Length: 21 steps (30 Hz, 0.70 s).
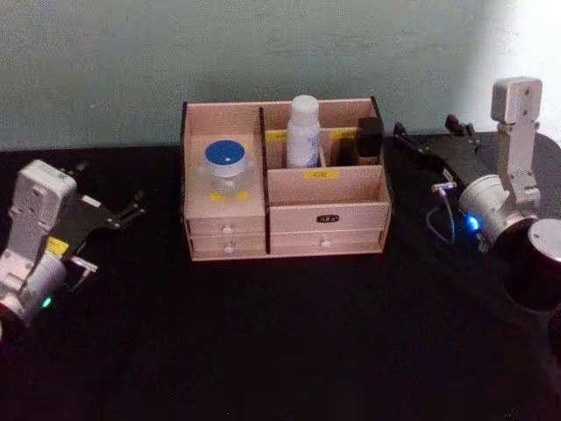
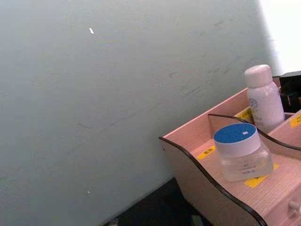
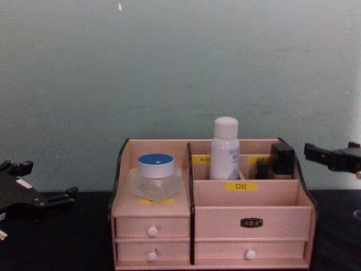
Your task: Pick up the facial cleanser and watermelon frost from the table and place them into the tiered storage box.
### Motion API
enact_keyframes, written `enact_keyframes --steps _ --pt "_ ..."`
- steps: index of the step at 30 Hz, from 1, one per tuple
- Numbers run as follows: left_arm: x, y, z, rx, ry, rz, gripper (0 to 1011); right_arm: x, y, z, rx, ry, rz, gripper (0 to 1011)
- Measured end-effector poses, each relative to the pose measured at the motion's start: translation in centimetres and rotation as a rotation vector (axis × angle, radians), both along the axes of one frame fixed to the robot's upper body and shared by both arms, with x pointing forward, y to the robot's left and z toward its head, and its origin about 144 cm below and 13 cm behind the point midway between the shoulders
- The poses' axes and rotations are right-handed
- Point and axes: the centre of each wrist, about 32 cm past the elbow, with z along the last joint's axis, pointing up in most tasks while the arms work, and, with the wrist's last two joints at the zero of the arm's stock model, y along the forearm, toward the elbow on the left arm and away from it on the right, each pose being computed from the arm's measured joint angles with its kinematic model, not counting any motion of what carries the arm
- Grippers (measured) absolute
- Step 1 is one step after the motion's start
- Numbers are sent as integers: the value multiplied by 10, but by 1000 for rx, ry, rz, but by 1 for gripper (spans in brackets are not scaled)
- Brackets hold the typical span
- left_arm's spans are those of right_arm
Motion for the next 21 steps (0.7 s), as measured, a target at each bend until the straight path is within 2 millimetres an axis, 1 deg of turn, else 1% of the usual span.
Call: enact_keyframes --steps 7,21 --pt "0 0 0 0 0 0 1001 0 -2 -10 -4 40 -17 1002" --pt "0 0 0 0 0 0 1001 1 -3 -11 -11 52 -24 1002"
